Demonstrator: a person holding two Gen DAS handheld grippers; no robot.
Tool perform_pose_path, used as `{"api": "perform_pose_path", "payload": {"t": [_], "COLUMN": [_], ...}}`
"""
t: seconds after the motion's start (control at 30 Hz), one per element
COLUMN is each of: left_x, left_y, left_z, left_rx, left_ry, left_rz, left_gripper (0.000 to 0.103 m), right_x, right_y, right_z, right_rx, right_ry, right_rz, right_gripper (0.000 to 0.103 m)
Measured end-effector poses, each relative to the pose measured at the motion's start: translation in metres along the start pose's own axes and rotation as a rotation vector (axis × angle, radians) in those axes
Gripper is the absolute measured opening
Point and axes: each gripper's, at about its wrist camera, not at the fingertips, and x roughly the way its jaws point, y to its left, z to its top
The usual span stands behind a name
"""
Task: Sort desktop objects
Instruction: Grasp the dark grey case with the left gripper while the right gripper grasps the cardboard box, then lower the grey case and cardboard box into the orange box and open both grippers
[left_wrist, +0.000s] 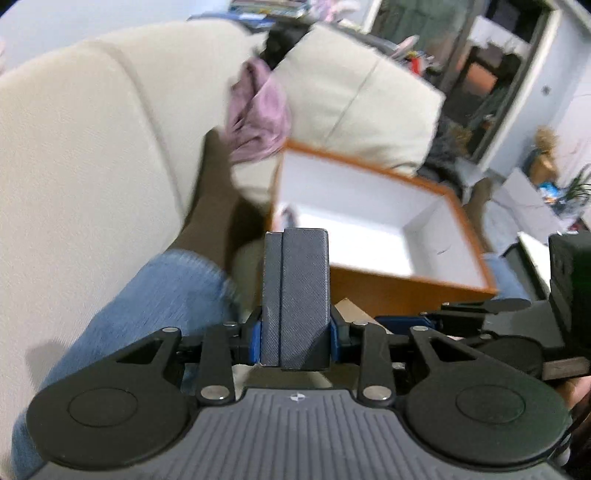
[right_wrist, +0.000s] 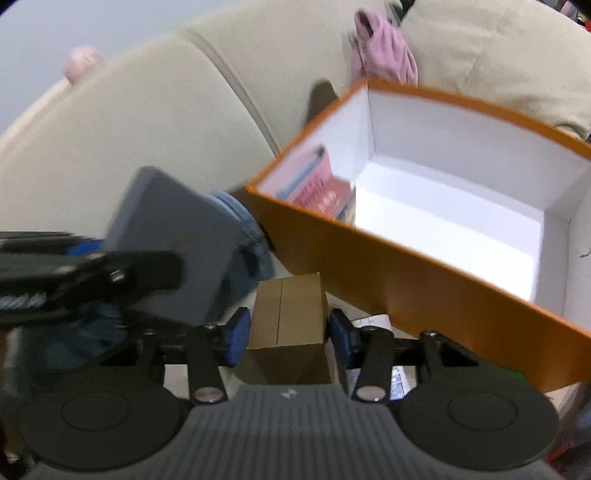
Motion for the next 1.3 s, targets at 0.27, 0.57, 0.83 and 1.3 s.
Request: {"api": "perform_pose_path", "payload": {"t": [0.27, 0.57, 0.83, 1.3], "left_x": [0.012, 0.118, 0.16, 0.164], "left_y": [-0.047, -0.072, -0.08, -0.077], "left_z": [0.063, 0.081, 0.063, 0.063], "left_rx": [0.075, 0.105, 0.203, 0.197], "left_ry": [-0.038, 0.164, 0.31, 0.366], "left_rz": [-0.13, -0.023, 0.087, 0.087], "left_gripper": [0.038, 0.037, 0.038, 0.039], "right_x": [-0.092, -0.023, 0.008, 0.033], "right_y": [-0.042, -0.11, -0.134, -0.136], "right_z": [0.027, 0.041, 0.028, 0.027], "right_rx": [0.118, 0.335, 0.412, 0.445], "right_ry": [-0.283, -0.187, -0.087, -0.025], "right_rz": [-0.052, -0.126, -0.085, -0.061], "right_gripper": [0.049, 0.049, 0.049, 0.049]}}
